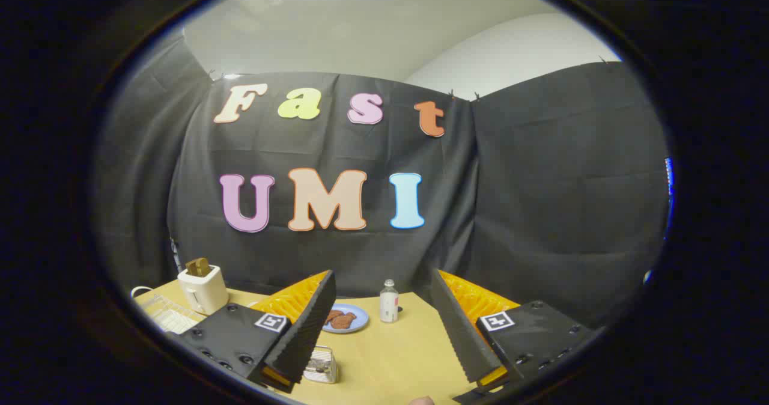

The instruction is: Take the plate from the dish rack, then take the spoon from the basket and place it into the plate.

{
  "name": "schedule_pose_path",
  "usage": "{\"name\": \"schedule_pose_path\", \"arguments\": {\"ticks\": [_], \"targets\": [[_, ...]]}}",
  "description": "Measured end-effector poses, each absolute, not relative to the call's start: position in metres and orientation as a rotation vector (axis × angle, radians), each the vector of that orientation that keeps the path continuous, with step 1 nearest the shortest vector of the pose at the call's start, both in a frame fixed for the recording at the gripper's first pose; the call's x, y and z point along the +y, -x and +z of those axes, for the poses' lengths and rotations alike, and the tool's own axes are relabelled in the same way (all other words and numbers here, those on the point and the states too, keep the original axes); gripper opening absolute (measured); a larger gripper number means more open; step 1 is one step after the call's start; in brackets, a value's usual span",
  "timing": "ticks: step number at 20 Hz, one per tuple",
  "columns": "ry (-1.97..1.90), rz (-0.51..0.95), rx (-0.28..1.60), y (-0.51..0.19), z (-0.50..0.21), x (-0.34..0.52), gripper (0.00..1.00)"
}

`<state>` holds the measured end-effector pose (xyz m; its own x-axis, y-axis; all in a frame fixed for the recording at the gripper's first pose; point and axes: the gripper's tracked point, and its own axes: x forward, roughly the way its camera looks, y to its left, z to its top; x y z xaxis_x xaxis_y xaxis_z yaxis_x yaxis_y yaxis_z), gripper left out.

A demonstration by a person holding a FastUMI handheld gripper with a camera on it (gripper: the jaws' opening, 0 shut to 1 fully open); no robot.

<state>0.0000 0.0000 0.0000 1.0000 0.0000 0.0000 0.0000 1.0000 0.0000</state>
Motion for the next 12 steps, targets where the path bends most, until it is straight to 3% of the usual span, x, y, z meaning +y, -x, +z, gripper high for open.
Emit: {"name": "schedule_pose_path", "arguments": {"ticks": [12], "targets": [[0.000, 0.032, 0.023, -0.002, -0.009, 0.001, 1.00]]}}
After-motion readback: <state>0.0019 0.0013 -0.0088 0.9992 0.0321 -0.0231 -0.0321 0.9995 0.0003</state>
